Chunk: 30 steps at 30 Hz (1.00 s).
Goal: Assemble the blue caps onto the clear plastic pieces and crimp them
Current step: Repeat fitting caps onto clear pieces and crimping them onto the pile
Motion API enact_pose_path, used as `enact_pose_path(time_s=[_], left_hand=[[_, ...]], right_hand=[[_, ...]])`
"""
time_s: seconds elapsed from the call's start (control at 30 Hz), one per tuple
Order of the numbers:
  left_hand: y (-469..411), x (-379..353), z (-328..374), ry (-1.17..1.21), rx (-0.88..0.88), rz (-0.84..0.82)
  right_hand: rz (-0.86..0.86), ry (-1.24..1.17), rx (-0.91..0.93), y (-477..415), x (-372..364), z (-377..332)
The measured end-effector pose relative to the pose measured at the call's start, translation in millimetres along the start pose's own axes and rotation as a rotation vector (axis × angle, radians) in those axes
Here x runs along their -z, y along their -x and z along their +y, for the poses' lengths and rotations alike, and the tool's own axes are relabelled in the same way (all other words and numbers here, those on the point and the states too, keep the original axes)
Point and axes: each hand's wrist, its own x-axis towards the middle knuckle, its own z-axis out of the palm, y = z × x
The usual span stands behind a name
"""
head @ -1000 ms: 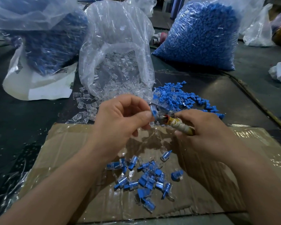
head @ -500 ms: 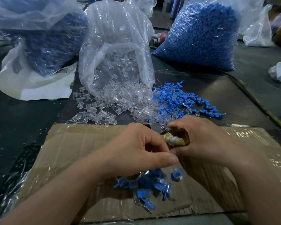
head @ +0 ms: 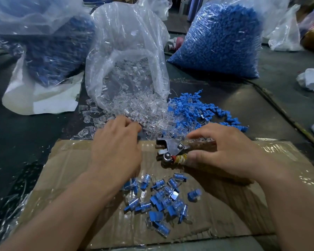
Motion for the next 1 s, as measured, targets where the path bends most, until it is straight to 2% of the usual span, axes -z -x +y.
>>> enact_pose_path(time_s=[0.33,0.47,0.67,0.83,1.0], left_hand=[[-1.6,-2.1,0.8,0.063,0.051,-0.028],[-3.0,-3.3,-1.6,0.019,0.006,-0.073],[-2.2,-5.4,-2.2,0.022,-0.085,-0.061],[-2.8,-6.2,-0.9,0.042,-0.105,-0.027],[-1.1,-1.5,2.8,0.253,-0.086,0.05]], right_hand=[[0.492,-0.21,-0.183,-0.9,7.9,16.5],[0.608,-0.239,-0.266,-2.8,8.8,27.1],[0.638,-0.266,-0.321,-6.1,6.6,35.3],[0.562,-0.221,-0.336,-11.2,1.6,37.8],[0.453,-0.082,-0.266,-19.7,-9.5,37.1]])
